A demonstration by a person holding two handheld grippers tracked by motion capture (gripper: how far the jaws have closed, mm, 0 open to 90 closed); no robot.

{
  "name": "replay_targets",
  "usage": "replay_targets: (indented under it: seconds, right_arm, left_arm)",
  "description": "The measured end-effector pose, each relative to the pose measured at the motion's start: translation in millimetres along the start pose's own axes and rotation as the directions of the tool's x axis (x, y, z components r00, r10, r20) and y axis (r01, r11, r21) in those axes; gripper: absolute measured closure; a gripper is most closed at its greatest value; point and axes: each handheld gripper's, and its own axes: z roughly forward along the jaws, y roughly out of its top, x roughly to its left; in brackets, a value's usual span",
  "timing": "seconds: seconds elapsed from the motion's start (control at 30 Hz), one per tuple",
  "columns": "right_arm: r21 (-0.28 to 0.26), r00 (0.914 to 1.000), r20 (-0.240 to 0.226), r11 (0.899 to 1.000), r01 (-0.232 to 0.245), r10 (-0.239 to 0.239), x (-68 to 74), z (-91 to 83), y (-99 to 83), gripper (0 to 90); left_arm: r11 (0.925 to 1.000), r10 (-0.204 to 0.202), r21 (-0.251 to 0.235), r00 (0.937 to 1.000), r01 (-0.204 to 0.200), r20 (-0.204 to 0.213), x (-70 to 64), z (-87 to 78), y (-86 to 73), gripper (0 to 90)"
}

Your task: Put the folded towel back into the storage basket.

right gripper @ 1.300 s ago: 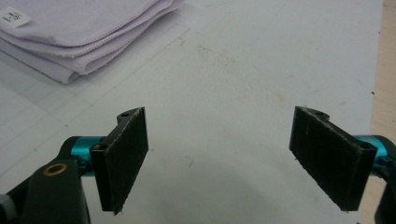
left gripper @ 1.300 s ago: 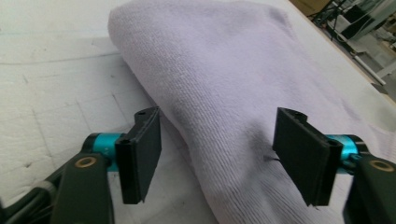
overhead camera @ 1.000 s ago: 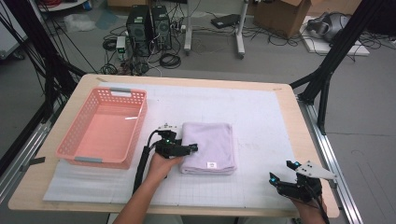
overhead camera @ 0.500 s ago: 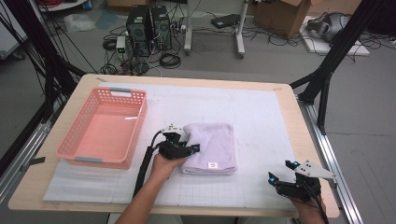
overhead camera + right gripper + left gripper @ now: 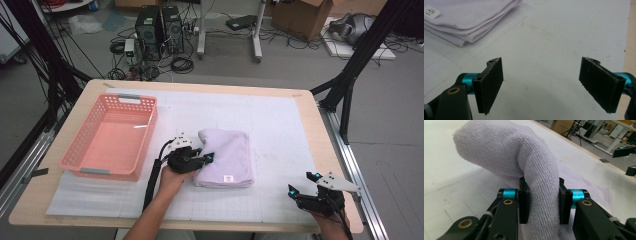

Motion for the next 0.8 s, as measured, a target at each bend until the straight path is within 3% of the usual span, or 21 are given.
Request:
replay_targets:
  seconds: [0.13,0.3,0.4,0.63,0.8]
  right_arm:
    - [-0.003,1.0,0.001,1.0,0.001,-0.001,0.0,0.0,0.1,18.7]
    - [-0.003,1.0,0.0,1.0,-0.001,0.001,0.2,0.1,0.2,18.7]
    - [-0.003,1.0,-0.001,1.0,-0.001,0.001,0.4,0.2,0.2,18.7]
    - [-0.004,1.0,0.0,1.0,-0.001,0.001,0.3,0.1,0.1,18.7]
    - [-0.003,1.0,-0.001,1.0,0.0,0.0,0.1,0.3,0.0,18.7]
  left_arm:
    - [0.9965,0.078,-0.033,0.9968,-0.077,0.019,-4.0,-4.2,2.0,69.5]
    - [0.9792,0.194,-0.067,0.9804,-0.192,0.033,-12.0,-8.2,5.6,69.5]
    - [0.9761,0.208,-0.071,0.9775,-0.206,0.033,-16.1,-10.2,9.1,69.4]
    - [0.9742,0.206,-0.102,0.9778,-0.201,0.038,-20.9,-15.8,15.2,69.5]
    - [0.9639,0.24,-0.132,0.9694,-0.231,0.052,-26.0,-22.4,22.6,69.5]
